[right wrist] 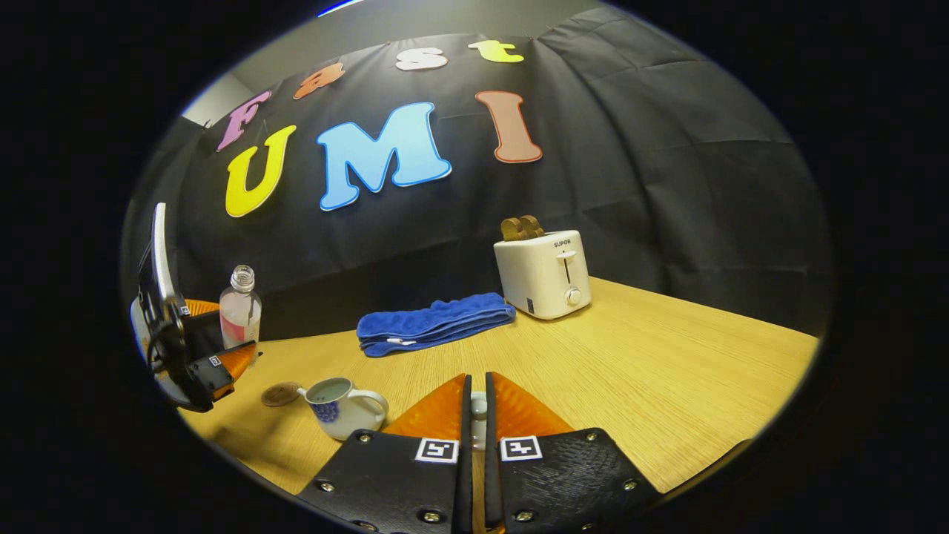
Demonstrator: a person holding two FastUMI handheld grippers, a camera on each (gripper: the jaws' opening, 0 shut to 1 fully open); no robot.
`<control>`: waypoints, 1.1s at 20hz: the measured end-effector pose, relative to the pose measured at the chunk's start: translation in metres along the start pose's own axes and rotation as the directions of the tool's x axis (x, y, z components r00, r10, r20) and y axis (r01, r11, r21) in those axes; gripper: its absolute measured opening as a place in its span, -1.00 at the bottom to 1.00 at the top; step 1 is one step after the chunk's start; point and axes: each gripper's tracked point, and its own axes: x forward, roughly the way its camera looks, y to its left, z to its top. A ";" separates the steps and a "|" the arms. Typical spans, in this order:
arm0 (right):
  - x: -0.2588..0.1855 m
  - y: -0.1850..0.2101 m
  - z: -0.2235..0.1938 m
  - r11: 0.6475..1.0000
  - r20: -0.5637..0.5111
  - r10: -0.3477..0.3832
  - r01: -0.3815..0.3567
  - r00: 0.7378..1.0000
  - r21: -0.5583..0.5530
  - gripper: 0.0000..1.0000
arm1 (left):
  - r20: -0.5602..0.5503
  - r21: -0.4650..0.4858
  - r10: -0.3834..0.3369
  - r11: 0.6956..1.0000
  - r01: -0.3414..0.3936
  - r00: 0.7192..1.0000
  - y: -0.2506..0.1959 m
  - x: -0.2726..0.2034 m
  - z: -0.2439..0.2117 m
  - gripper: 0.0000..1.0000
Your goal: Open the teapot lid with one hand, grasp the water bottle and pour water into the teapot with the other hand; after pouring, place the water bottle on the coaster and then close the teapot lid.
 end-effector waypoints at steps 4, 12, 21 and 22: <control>0.002 0.000 -0.003 1.000 -0.008 -0.009 0.008 1.000 -0.026 -0.88 | -0.005 -0.259 -0.028 0.966 0.026 1.000 0.008 0.011 -0.017 0.73; 0.003 0.003 -0.008 0.999 -0.024 -0.003 0.002 1.000 -0.032 -0.88 | 0.010 -0.584 -0.130 0.804 0.112 0.991 -0.009 0.032 -0.048 0.72; 0.002 0.003 -0.009 0.999 -0.029 -0.002 0.001 1.000 -0.032 -0.87 | 0.015 -0.725 -0.134 0.681 0.103 0.991 -0.012 0.038 -0.068 0.72; 0.003 0.003 -0.009 0.999 -0.029 -0.003 0.002 1.000 -0.032 -0.88 | 0.015 -0.726 -0.136 0.680 0.104 0.991 -0.013 0.040 -0.068 0.72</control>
